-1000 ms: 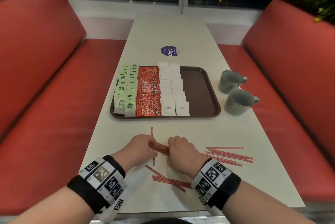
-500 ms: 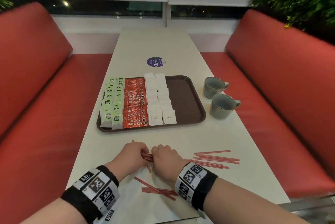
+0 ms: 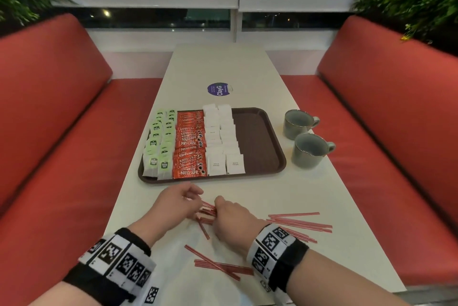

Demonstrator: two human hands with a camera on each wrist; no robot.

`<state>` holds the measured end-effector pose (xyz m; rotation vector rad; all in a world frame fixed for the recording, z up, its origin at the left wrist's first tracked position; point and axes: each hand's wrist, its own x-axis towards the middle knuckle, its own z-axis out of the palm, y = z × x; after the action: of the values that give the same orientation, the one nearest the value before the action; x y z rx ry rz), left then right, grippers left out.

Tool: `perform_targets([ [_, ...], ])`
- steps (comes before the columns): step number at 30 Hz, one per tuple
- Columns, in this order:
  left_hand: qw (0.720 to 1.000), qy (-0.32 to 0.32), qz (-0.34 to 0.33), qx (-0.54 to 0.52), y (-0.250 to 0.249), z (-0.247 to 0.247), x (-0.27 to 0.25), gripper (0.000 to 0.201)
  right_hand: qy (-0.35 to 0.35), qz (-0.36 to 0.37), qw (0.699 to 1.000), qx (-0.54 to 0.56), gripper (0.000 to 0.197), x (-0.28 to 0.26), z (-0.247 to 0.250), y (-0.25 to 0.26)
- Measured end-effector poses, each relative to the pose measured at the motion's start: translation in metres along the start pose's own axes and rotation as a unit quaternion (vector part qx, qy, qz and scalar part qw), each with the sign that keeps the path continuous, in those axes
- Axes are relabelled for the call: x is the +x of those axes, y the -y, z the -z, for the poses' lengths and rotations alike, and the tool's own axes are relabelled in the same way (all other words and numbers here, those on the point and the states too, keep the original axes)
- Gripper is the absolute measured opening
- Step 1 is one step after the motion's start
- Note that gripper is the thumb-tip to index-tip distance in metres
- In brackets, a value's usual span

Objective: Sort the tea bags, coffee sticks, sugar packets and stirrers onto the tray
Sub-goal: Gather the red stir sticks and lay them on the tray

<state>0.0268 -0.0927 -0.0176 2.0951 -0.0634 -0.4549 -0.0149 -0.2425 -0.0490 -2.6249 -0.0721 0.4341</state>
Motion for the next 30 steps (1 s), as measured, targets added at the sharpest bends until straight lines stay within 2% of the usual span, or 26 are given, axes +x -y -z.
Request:
perform_targets([
  [4, 0.973, -0.046, 0.018, -0.226, -0.010, 0.015, 0.004, 0.007, -0.029, 0.039, 0.993, 0.104, 0.005, -0.003, 0.019, -0.006],
  [7, 0.929, -0.052, 0.043, -0.364, -0.016, 0.016, 0.009, 0.005, -0.128, 0.058, 0.978, 0.156, 0.008, -0.006, 0.032, -0.011],
  [9, 0.903, -0.041, 0.067, -0.422, -0.022, 0.010, 0.011, 0.012, -0.194, 0.058, 0.954, 0.219, 0.008, -0.006, 0.044, -0.013],
  [11, 0.895, -0.014, 0.100, -0.434, -0.030, -0.002, 0.012, 0.023, -0.248, 0.053, 0.921, 0.297, 0.011, -0.004, 0.064, -0.012],
  [14, 0.898, 0.044, 0.162, -0.408, -0.046, -0.023, 0.019, 0.041, -0.328, 0.062, 0.865, 0.375, 0.019, -0.003, 0.104, -0.003],
  [17, 0.884, 0.115, 0.205, -0.404, -0.065, -0.040, 0.027, 0.053, -0.385, 0.109, 0.802, 0.443, 0.023, -0.006, 0.139, 0.013],
  [19, 0.868, 0.161, 0.208, -0.422, -0.080, -0.051, 0.029, 0.060, -0.407, 0.142, 0.780, 0.454, 0.019, -0.006, 0.150, 0.020],
  [21, 0.841, 0.179, 0.198, -0.470, -0.094, -0.059, 0.030, 0.055, -0.403, 0.146, 0.788, 0.441, 0.013, -0.002, 0.147, 0.023],
  [24, 0.813, 0.146, 0.166, -0.539, -0.106, -0.064, 0.032, 0.039, -0.360, 0.128, 0.812, 0.441, 0.017, 0.006, 0.130, 0.019],
  [26, 0.803, 0.126, 0.148, -0.564, -0.108, -0.065, 0.032, 0.038, -0.336, 0.116, 0.823, 0.444, 0.021, 0.009, 0.120, 0.015],
  [30, 0.793, 0.082, 0.160, -0.582, -0.104, -0.066, 0.041, 0.031, -0.293, 0.088, 0.836, 0.455, 0.019, 0.019, 0.110, 0.013],
])
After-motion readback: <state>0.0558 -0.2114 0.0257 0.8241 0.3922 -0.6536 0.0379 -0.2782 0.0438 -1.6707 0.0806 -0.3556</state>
